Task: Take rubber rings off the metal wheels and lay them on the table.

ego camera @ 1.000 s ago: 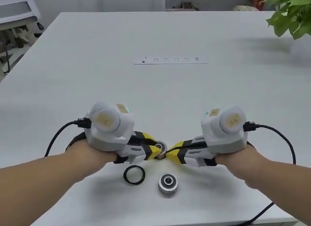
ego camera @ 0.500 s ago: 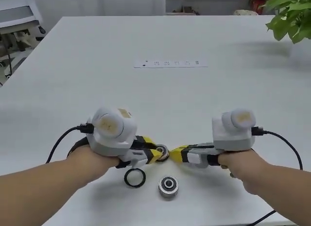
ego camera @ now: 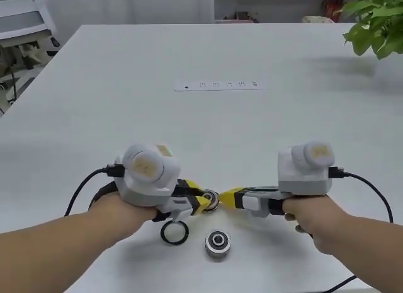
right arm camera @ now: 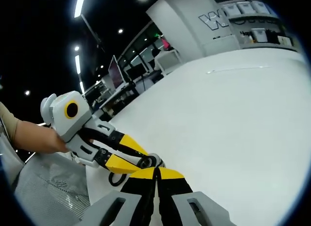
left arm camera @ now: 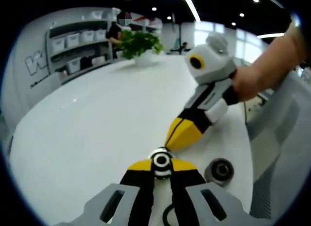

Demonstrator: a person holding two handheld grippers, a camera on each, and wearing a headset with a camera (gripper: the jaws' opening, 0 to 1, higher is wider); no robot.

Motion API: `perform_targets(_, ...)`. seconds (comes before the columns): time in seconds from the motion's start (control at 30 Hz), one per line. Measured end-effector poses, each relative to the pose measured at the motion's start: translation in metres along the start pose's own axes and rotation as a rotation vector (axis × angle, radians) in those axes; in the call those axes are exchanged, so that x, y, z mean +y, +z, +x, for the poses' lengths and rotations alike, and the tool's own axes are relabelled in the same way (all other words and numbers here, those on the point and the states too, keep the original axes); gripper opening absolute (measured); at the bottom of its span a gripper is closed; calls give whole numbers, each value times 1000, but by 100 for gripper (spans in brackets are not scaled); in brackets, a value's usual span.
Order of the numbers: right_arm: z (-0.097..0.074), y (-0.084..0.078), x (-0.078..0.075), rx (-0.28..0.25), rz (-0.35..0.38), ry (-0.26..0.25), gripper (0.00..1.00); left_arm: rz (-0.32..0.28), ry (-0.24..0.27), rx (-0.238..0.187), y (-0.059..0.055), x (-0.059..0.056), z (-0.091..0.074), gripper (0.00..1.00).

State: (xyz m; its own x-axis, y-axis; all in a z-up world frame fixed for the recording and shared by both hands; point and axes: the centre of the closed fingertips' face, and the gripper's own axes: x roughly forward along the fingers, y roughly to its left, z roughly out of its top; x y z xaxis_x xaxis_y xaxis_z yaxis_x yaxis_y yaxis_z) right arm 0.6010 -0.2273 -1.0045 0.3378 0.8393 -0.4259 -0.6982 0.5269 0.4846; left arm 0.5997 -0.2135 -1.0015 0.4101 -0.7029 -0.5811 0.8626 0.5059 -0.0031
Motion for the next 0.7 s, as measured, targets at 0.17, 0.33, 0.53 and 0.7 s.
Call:
perform_targets(0.17,0,0,1,11,-17,-8,0,-2,4,2,0,0,0,12)
perform_targets(0.33,0,-1,3,23,-37,5,0,3,7,2,0,0,0,12)
perform_targets(0.53,1,-2,7,34,-57,20,0,8,10,6,0,1,0,12)
perform_targets(0.7,2,-1,9,30,-51,29,0,12,16,7,0,1,1,12)
